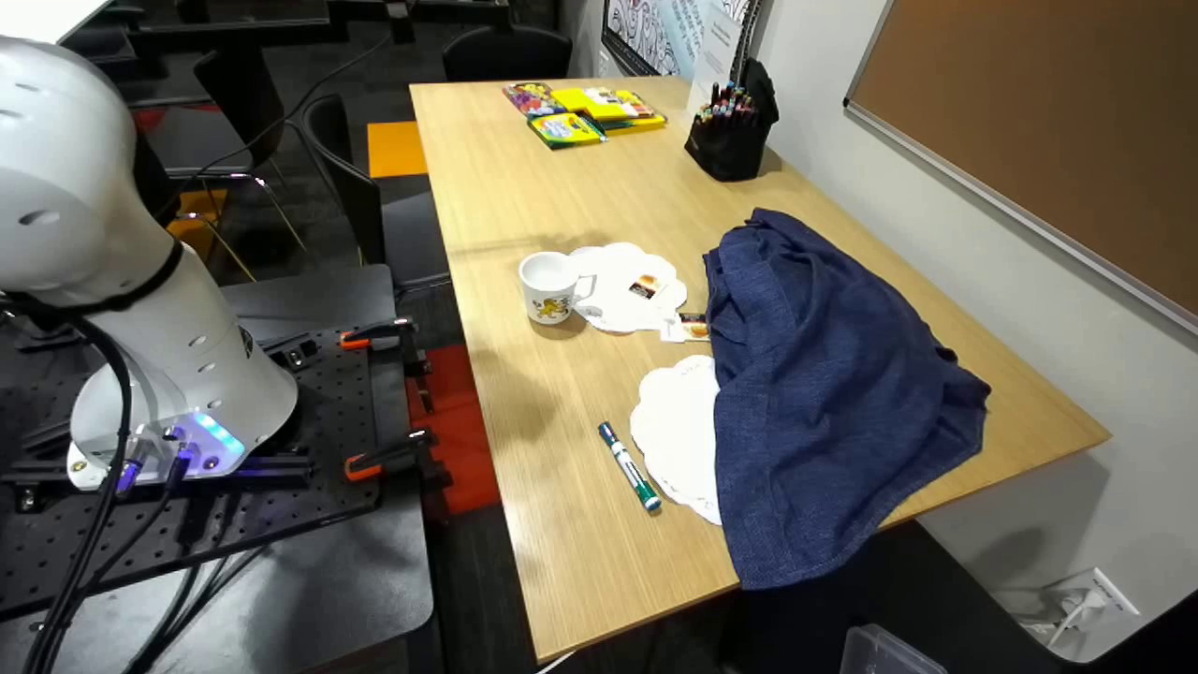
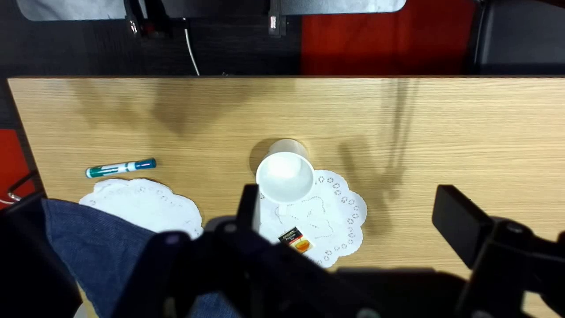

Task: Put the marker into the mug.

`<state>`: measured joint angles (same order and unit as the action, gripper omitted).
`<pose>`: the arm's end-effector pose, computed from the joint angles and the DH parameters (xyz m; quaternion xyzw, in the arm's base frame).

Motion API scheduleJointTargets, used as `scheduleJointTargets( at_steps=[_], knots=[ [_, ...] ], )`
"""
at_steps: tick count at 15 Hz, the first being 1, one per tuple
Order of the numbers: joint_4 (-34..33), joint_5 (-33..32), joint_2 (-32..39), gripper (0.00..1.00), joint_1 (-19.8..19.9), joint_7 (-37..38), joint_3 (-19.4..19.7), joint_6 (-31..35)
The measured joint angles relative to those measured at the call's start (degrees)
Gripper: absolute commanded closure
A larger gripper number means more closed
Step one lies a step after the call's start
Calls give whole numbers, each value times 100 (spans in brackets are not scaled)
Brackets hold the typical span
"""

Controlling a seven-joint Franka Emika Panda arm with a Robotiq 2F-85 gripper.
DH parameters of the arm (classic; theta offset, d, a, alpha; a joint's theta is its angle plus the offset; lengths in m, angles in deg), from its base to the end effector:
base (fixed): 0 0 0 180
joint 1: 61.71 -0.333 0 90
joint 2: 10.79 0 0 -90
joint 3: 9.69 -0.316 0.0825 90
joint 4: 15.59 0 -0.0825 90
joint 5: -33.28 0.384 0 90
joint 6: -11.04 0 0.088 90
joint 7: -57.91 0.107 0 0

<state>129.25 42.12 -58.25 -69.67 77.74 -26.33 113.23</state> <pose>0.2792 0.1571 0.5277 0.9989 -0.0144 0.0408 0.0177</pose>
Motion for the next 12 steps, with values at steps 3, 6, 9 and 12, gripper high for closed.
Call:
scheduleJointTargets(
  at_steps=[3, 6, 9, 12],
  knots=[
    [19, -31, 0, 0, 86, 199, -22, 414],
    [32, -105, 0, 0, 370, 553, -16, 1037],
    [46, -168, 8, 0, 774, 827, 22, 1679],
    [60, -219, 68, 0, 1218, 1082, 92, 2277]
  ],
)
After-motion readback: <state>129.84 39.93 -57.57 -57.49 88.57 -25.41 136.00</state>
